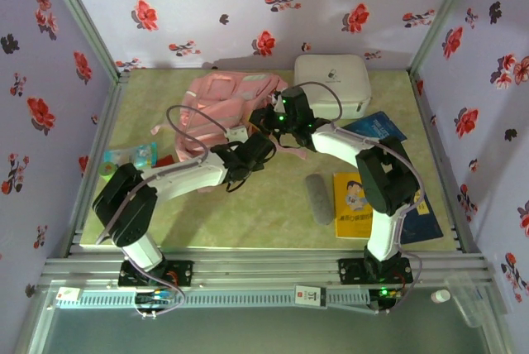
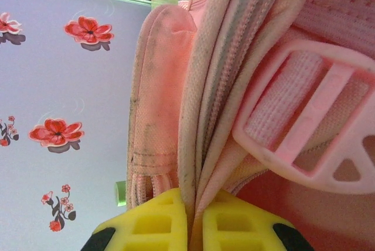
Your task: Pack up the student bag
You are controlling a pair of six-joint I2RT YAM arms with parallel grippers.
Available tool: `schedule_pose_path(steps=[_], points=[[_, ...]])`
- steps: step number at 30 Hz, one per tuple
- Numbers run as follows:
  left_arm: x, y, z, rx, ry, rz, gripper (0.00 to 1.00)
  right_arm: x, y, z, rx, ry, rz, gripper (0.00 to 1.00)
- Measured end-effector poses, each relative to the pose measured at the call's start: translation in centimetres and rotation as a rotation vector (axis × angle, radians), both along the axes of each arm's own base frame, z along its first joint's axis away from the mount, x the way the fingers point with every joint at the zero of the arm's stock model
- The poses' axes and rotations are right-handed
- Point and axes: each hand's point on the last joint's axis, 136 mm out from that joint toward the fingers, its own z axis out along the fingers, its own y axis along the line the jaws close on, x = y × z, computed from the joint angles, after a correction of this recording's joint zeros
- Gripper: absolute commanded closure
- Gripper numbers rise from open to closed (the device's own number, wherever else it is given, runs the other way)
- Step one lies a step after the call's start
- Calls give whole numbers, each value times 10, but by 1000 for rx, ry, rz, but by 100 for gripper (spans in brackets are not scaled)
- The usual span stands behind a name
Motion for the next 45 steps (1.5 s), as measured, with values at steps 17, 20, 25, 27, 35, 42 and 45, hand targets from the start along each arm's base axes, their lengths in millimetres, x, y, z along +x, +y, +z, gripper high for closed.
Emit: schedule_pose_path(steps=[17, 20, 25, 27, 35, 42, 45], points=[[-3, 7, -2, 29, 12, 31, 95, 1, -1, -1, -5, -1, -7, 92], [-3, 7, -2, 37, 12, 24, 100, 1, -2, -3, -15, 5, -15, 93], [-9, 14, 4, 37, 3, 5, 100, 5, -13, -13, -59, 28, -38, 94], [-16, 23, 11, 40, -5, -7, 100, 7, -19, -18, -80, 32, -48, 94], [-27, 64, 11, 65, 28, -49, 100, 23, -37, -15, -122, 11, -74, 94], [-23, 62, 4, 40, 81, -142, 100, 29, -39, -24, -148, 15, -76, 68], [-24, 52, -1, 32, 106, -196, 100, 34, -50, -27, -156, 32, -110, 49]])
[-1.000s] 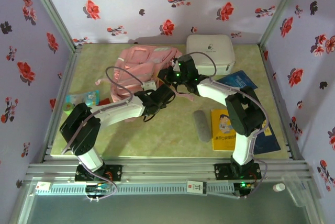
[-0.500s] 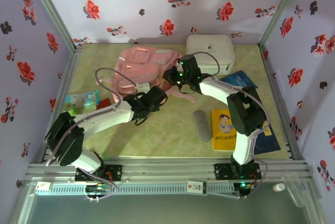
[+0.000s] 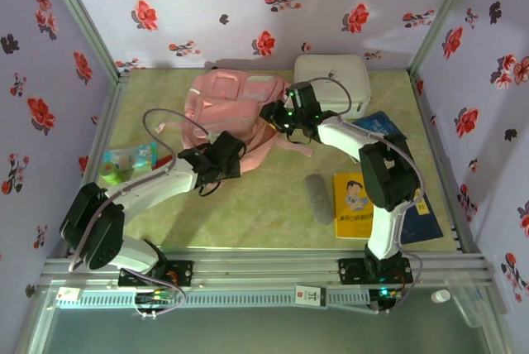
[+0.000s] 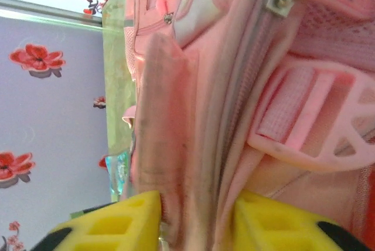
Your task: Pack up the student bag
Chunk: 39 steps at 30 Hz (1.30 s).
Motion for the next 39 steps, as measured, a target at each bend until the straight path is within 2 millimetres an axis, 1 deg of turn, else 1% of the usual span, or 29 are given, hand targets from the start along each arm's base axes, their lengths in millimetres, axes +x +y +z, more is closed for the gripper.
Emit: schedule_pose_path(steps=[1, 3, 5, 7, 9, 12, 14, 17, 20, 23, 25, 27, 29, 32, 34, 36, 39], points=[[0, -4, -2, -1, 12, -18, 100, 0, -6, -2, -5, 9, -18, 46], [0, -10, -4, -4, 29, -47, 100, -4, -20, -5, -19, 29, -55, 46], [1, -16, -6, -8, 44, -72, 100, -13, -35, -8, -38, 56, -88, 45], [0, -20, -8, -12, 57, -94, 100, -21, -46, -7, -50, 75, -116, 41], [1, -24, -8, -15, 66, -111, 100, -30, -53, -8, -51, 92, -139, 36], [2, -30, -9, -20, 76, -132, 100, -47, -60, -19, -56, 138, -167, 30], [2, -34, -10, -22, 86, -145, 100, -55, -58, -29, -60, 173, -171, 29], [3, -38, -12, -20, 98, -166, 100, -60, -46, -38, -55, 196, -149, 30], [1, -38, -13, -20, 104, -175, 100, -63, -32, -47, -43, 215, -122, 35], [0, -38, -13, -18, 110, -177, 100, -60, -21, -60, -35, 237, -104, 43], [-1, -38, -14, -19, 114, -178, 100, -56, -17, -66, -33, 243, -94, 46], [-1, -38, -14, -19, 116, -179, 100, -51, -13, -68, -32, 239, -81, 51], [-2, -37, -14, -18, 119, -180, 100, -42, -7, -67, -27, 225, -56, 54], [-1, -39, -14, -20, 116, -184, 100, -25, -3, -65, -23, 193, -31, 55], [3, -43, -12, -25, 112, -193, 100, -13, -2, -63, -24, 165, -17, 53], [10, -51, -10, -31, 106, -201, 100, -4, -4, -61, -28, 142, -16, 51], [18, -64, -11, -41, 111, -220, 100, 5, -14, -59, -34, 123, -34, 42]])
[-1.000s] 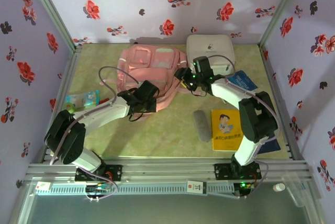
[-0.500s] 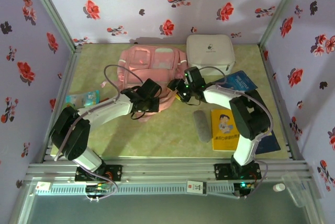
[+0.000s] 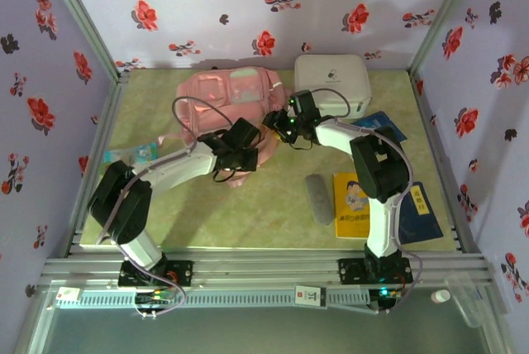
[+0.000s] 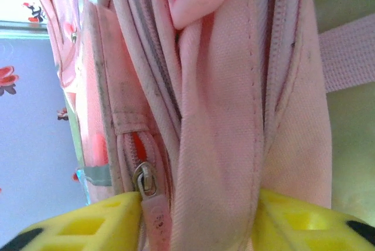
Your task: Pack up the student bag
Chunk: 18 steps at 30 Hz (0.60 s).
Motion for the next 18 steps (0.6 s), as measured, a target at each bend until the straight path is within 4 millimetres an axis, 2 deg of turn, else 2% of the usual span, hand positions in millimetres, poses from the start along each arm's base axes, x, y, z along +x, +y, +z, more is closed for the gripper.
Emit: schedule_pose_path(steps=[3, 8, 12, 18], points=[[6, -9, -2, -1, 5, -17, 100, -4, -13, -1, -16, 7, -24, 37], [13, -20, 1, -13, 5, -37, 100, -33, -32, 12, -6, 45, -73, 36], [16, -24, 1, -12, 10, -47, 100, -45, -29, 12, 33, 77, -98, 37], [15, -24, -3, -5, 20, -52, 100, -48, -10, -3, 68, 119, -82, 43]])
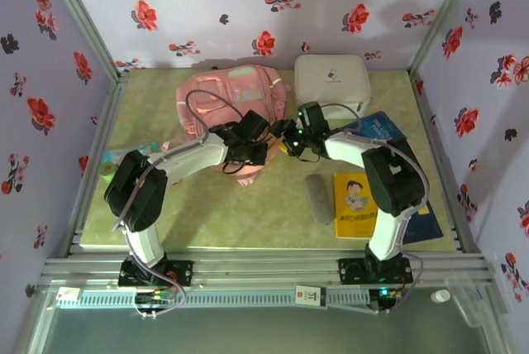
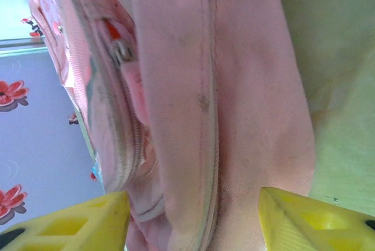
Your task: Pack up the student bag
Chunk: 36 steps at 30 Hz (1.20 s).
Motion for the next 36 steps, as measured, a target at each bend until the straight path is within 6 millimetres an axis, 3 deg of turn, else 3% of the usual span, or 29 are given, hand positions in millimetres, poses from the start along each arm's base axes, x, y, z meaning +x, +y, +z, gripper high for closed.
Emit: schedule_pose_path(steps=[6, 11, 18, 24, 31, 34, 36], points=[[0, 0, -3, 5, 5, -1, 100, 1, 10, -17, 2, 39, 9, 55], [-1, 1, -4, 9, 9, -1, 100, 1, 10, -17, 4, 43, 2, 75], [-3, 8, -5, 47, 16, 1, 100, 3, 6, -21, -42, 26, 0, 87], [-8, 25, -9, 114, 27, 0, 100, 5, 2, -23, -112, 0, 12, 88], [-12, 65, -14, 183, 57, 50, 100, 8, -4, -24, -168, -28, 15, 89], [-12, 79, -16, 200, 66, 72, 100, 11, -7, -24, -186, -41, 16, 83], [-12, 81, -16, 200, 68, 75, 100, 14, -11, -24, -198, -54, 13, 71]])
